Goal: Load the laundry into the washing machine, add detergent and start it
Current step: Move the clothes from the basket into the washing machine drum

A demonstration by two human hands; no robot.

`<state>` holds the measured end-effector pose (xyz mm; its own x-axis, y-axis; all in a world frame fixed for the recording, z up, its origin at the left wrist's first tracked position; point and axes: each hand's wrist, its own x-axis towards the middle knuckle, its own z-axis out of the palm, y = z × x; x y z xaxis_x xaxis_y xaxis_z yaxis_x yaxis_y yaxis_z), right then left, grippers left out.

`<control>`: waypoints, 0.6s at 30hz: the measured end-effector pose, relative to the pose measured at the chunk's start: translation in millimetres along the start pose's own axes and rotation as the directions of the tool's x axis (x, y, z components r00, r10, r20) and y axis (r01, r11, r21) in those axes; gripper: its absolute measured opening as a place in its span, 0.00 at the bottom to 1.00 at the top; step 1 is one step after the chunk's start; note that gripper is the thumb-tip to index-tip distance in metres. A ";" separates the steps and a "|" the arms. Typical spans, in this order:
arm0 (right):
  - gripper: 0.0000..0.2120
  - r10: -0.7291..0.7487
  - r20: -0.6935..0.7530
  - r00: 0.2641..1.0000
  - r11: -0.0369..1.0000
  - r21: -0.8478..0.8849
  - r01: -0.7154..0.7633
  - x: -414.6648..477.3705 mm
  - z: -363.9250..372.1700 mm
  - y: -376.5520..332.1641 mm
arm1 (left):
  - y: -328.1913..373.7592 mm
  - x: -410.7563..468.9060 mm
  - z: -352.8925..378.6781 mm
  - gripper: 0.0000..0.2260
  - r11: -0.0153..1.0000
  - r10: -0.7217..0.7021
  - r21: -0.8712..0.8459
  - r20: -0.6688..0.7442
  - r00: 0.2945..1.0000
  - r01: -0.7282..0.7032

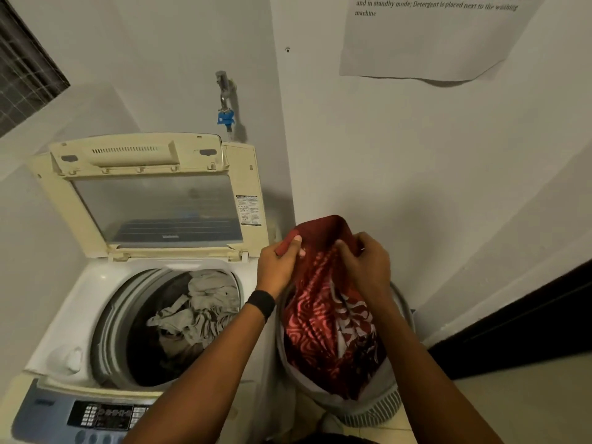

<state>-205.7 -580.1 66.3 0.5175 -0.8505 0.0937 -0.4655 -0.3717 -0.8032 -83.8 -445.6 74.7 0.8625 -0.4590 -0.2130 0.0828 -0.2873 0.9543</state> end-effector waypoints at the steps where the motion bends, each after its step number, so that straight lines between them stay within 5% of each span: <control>1: 0.13 0.044 -0.043 0.998 0.999 0.004 -0.043 2.5 -1.3 1.5 | 2.2 -1.5 -0.3 0.19 1.000 0.007 0.004 0.011 1.000 -0.007; 14: 0.11 -0.251 0.325 0.912 0.963 0.181 0.201 -16.3 15.9 -8.4 | 10.6 -6.3 7.0 0.17 0.996 -0.055 -0.055 0.282 0.958 0.074; 18: 0.23 -0.182 0.485 0.855 0.982 0.134 0.133 -16.2 9.4 -2.9 | 17.9 -0.8 6.6 0.20 0.996 -0.027 -0.083 0.167 0.985 0.042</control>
<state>-206.0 -561.8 61.6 0.8755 -0.4795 -0.0593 -0.2923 -0.4279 -0.8552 -86.3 -456.0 90.5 0.7642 -0.5853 -0.2711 0.1598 -0.2353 0.9587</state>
